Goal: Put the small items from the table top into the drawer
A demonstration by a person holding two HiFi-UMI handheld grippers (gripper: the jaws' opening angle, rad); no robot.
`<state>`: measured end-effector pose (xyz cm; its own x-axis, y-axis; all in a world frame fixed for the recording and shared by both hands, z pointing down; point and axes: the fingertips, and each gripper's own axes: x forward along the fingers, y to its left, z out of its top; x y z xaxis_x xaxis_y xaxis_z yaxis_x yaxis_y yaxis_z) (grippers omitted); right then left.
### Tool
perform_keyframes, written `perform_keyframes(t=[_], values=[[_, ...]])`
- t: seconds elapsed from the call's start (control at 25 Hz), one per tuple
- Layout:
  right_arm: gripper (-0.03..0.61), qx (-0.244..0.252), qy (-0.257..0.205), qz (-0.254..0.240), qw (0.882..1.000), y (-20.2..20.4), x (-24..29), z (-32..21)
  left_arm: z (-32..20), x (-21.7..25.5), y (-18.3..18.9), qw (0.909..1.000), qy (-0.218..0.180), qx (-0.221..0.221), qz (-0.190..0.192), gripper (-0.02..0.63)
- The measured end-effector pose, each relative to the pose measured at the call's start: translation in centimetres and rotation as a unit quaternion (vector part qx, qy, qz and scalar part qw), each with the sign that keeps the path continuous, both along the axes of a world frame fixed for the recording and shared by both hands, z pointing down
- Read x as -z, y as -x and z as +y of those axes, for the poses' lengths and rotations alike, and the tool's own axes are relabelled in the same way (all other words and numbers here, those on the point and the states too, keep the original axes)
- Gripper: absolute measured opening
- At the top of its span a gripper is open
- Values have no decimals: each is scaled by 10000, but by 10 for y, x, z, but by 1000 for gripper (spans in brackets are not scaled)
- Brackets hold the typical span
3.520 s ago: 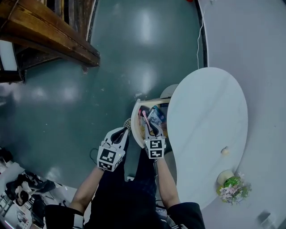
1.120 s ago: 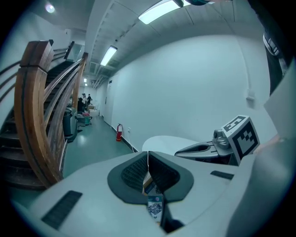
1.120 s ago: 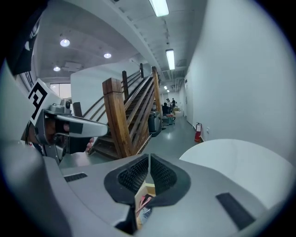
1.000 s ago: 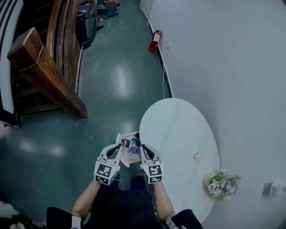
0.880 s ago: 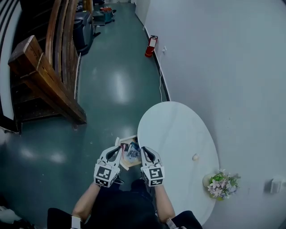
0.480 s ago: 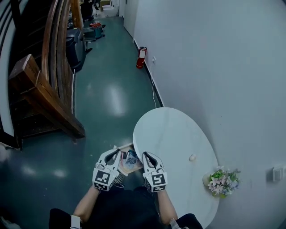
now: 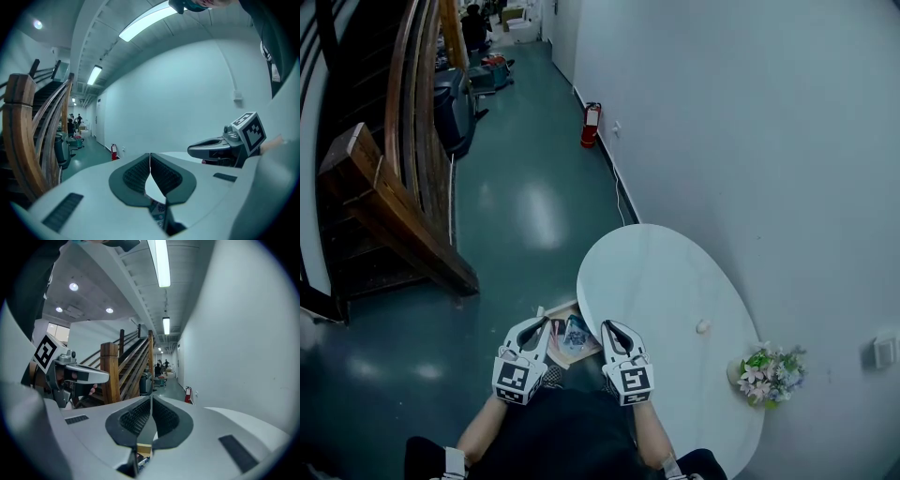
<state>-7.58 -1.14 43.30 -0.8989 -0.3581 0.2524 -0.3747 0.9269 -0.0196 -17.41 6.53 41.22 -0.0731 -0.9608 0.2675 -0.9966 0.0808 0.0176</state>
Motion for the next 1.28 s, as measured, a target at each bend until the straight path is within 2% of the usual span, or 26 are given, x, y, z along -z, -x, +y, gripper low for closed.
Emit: perform_keyframes(t=[0.2,0.48,0.68,1.0,1.28], values=[[38,-26,58,-10,10000,1,-3,-2,-7,3,5,10000,-40,47,-71,20],[38,-84,87,5,9999,0,-4,-6,-13,2,1,9999,-117,-34,51,20],[38,-221,120,-5,9997,-8,-6,-12,-22,8,-4,9999,-65,-111,-114,20],[38,-812,175,95,9965,-52,-10,-30,-49,-5,-44,9972,-36,-744,31,20],[38,-1602,304,144,9865,-111,-16,-52,-92,-3,-94,9898,-88,-1421,89,20]])
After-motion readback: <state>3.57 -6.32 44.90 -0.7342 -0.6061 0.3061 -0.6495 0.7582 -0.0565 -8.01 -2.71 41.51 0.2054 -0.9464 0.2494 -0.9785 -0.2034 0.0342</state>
